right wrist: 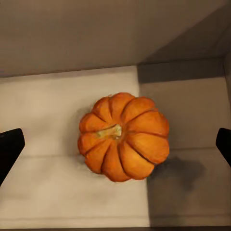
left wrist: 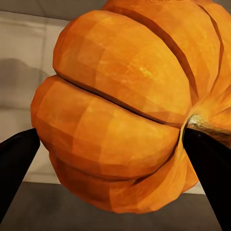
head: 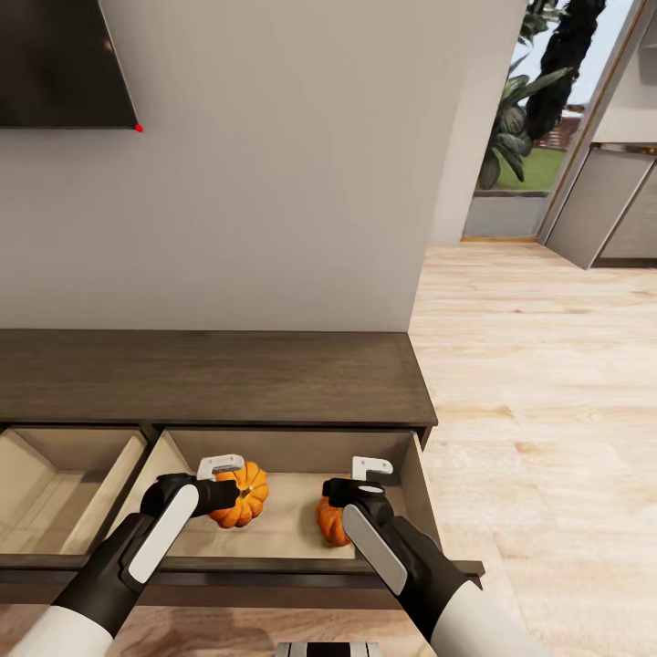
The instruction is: Place each of the two pumpkins and all three candles from the living room inside a cabinet in the living room (use any cabinet), then make sure every cabinet is closed, and position the cauldron so it is next to a table in the living room.
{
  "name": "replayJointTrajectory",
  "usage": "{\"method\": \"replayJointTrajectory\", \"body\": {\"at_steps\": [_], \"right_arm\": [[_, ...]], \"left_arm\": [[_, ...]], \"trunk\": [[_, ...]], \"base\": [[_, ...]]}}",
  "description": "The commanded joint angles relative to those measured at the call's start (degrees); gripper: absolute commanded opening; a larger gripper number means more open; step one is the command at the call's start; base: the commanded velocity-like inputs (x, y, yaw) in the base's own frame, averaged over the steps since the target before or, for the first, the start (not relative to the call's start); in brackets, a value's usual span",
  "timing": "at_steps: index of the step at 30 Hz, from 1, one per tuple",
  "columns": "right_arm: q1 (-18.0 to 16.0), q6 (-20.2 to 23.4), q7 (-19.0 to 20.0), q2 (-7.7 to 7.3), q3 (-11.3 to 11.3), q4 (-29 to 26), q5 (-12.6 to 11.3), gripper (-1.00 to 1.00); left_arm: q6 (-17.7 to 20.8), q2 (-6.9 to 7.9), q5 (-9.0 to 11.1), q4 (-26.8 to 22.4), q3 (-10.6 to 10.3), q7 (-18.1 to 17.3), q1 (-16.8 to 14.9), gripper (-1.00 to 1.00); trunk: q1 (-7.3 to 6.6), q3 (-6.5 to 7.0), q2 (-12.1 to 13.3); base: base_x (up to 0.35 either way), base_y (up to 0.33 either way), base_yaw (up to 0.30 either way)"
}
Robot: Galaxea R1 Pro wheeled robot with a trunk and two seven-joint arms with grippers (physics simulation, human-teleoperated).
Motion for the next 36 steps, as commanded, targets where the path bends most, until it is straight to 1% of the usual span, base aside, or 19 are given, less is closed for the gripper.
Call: {"method": "replayJointTrajectory", "body": {"at_steps": [1,2,3,10,11,14,20,27,36], "right_arm": [[-0.05,0.17,-0.44,-0.02,0.13,-0.07,-0.33,1.0],[-0.05,0.17,-0.44,-0.02,0.13,-0.07,-0.33,1.0],[-0.05,0.17,-0.44,-0.02,0.14,-0.07,-0.33,1.0],[-0.05,0.18,-0.44,-0.02,0.16,-0.07,-0.33,1.0],[-0.05,0.18,-0.42,-0.02,0.17,-0.07,-0.33,1.0],[-0.05,0.17,-0.43,-0.02,0.13,-0.07,-0.33,1.0],[-0.05,0.23,-0.44,0.03,0.17,-0.07,-0.33,1.0],[-0.05,0.26,-0.44,0.05,0.15,-0.07,-0.33,1.0],[-0.05,0.18,-0.44,-0.02,0.09,-0.07,-0.4,1.0]], "left_arm": [[0.07,0.06,0.55,-0.06,-0.16,0.67,-0.03,-1.0],[0.07,0.06,0.55,-0.06,-0.16,0.67,-0.02,-1.0],[0.07,0.06,0.59,-0.06,-0.16,0.67,-0.02,1.0],[0.09,0.06,0.64,-0.06,-0.03,0.67,-0.05,1.0],[0.12,0.06,0.64,-0.06,0.36,0.62,-0.06,1.0],[0.15,0.06,0.69,-0.06,1.78,0.52,-0.03,1.0],[0.33,0.01,0.86,-0.04,2.39,0.41,-0.06,1.0],[0.54,0.01,0.97,0.02,2.52,0.4,-0.08,1.0],[0.67,0.04,1.15,0.0,3.16,0.35,-0.04,1.0]], "trunk": [[-0.01,-0.05,-0.02],[-0.01,-0.05,-0.02],[-0.01,-0.05,-0.02],[-0.01,-0.05,-0.02],[-0.01,-0.05,-0.02],[-0.09,0.61,0.02],[-0.24,1.94,0.1],[-1.78,3.2,2.91],[-3.76,4.82,6.51]], "base": [[0.0,0.0,0.0],[0.0,0.0,0.0],[0.0,0.0,0.0],[0.0,0.0,0.0],[0.0,0.0,0.0],[0.0,0.0,0.0],[0.0,0.0,0.0],[-0.086,0.008,0.0],[-0.009,0.001,0.0]]}}
